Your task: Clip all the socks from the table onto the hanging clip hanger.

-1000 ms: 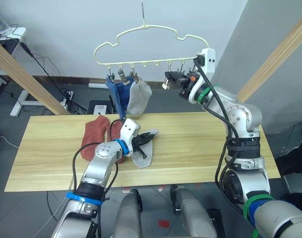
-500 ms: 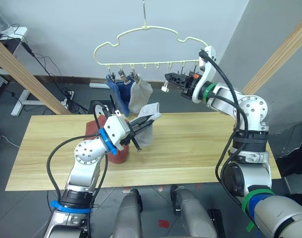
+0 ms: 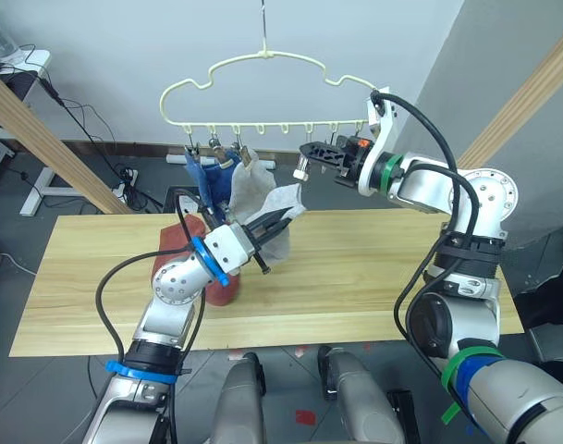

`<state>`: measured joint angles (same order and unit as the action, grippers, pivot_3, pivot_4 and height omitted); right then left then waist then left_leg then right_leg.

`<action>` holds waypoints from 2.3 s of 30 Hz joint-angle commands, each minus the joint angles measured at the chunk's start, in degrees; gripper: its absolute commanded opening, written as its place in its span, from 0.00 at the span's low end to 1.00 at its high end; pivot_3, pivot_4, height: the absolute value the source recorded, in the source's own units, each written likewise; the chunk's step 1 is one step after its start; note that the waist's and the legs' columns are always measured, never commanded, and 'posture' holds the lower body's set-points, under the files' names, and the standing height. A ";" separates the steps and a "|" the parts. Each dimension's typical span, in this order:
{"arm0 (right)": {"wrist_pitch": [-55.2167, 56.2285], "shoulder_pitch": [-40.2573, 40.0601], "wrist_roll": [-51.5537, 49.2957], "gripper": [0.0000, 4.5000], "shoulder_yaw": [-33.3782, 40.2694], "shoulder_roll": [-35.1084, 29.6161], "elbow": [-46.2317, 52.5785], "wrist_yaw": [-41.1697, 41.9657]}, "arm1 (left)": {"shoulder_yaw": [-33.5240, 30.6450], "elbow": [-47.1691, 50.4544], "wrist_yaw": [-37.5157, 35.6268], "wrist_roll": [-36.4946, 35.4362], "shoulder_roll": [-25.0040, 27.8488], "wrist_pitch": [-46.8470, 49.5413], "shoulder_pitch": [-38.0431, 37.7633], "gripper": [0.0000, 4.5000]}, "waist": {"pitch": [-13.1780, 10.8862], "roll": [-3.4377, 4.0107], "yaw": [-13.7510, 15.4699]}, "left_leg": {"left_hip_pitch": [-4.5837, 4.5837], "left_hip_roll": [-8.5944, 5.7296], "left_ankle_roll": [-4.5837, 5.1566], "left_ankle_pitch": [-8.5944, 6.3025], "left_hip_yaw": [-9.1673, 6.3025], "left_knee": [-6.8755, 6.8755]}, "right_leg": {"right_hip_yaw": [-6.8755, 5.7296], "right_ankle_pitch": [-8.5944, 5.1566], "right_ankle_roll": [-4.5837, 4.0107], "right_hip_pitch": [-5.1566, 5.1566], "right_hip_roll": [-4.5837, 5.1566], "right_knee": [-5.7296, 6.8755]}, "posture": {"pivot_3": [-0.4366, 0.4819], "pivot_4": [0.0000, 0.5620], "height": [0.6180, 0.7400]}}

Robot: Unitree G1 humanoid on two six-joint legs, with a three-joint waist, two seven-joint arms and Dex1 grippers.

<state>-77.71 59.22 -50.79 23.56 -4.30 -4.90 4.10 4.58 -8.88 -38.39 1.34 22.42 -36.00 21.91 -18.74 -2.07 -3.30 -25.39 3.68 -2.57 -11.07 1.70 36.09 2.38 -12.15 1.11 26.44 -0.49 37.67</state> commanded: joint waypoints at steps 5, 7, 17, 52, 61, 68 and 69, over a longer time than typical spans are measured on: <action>-0.83 0.42 -1.09 0.01 0.78 0.51 0.76 -1.89 | 0.67 -0.42 1.37 0.31 0.63 -3.99 1.68 0.01 | 0.00 0.00 0.01 | 0.00 0.00 0.00 0.00 0.00 0.01 | -0.01 0.00 0.00 -0.01 0.00 0.00 | 0.39 0.58 1.00; -0.67 0.20 -0.67 0.01 0.57 0.29 0.61 -2.15 | 0.52 -0.65 1.52 0.32 0.89 -4.60 2.04 0.01 | 0.00 0.00 0.01 | 0.00 0.00 0.00 0.00 -0.01 0.01 | 0.00 0.00 0.00 -0.01 0.00 0.01 | 0.39 0.58 1.00; -0.64 -0.09 -0.75 0.01 0.56 0.19 0.25 -2.55 | 0.56 -1.75 3.72 2.29 1.32 -6.72 2.82 0.01 | 0.00 0.00 0.01 | 0.00 0.00 0.00 0.00 -0.01 0.01 | -0.01 0.00 0.00 -0.01 0.00 0.00 | 0.39 0.59 1.00; -4.30 -0.22 -4.50 0.23 1.83 1.11 0.30 -4.22 | 1.62 -4.34 9.08 5.97 2.24 -10.26 5.78 0.00 | 0.00 0.00 0.03 | 0.00 0.01 0.00 0.00 0.00 -0.01 | -0.02 0.00 0.00 -0.01 0.00 -0.01 | 0.40 0.58 1.00; -5.85 -0.96 -4.82 0.95 2.65 0.97 1.71 -4.75 | 2.37 -3.94 9.04 5.36 2.18 -8.54 6.31 0.00 | 0.00 0.00 0.02 | -0.28 0.01 0.00 0.00 0.00 0.00 | -0.02 0.00 0.00 0.29 0.00 0.02 | 0.40 0.59 1.00; -11.67 -5.80 -7.61 1.00 2.59 -8.75 12.67 -0.86 | 2.84 -4.77 5.92 -0.14 0.16 2.48 8.08 0.06 | 0.00 0.00 0.41 | -0.65 -0.07 0.01 0.00 0.04 0.02 | 0.01 0.01 0.01 0.66 0.08 0.05 | 0.38 0.61 1.00; -11.95 -6.53 -7.61 1.00 1.76 -9.96 14.35 -0.21 | 2.70 -4.86 5.43 -1.02 -0.06 3.83 8.35 0.11 | 0.00 0.00 0.38 | -0.65 -0.07 0.01 0.00 0.05 0.01 | 0.01 0.01 0.02 0.67 0.08 0.05 | 0.37 0.61 1.00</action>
<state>-88.82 53.02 -56.28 25.59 -13.27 4.75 1.86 7.43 -14.43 -32.27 2.71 22.75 -34.02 29.69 -18.74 -2.07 -2.92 -26.04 3.63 -2.56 -11.07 1.73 36.09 2.37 -12.14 1.13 27.11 -0.41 37.72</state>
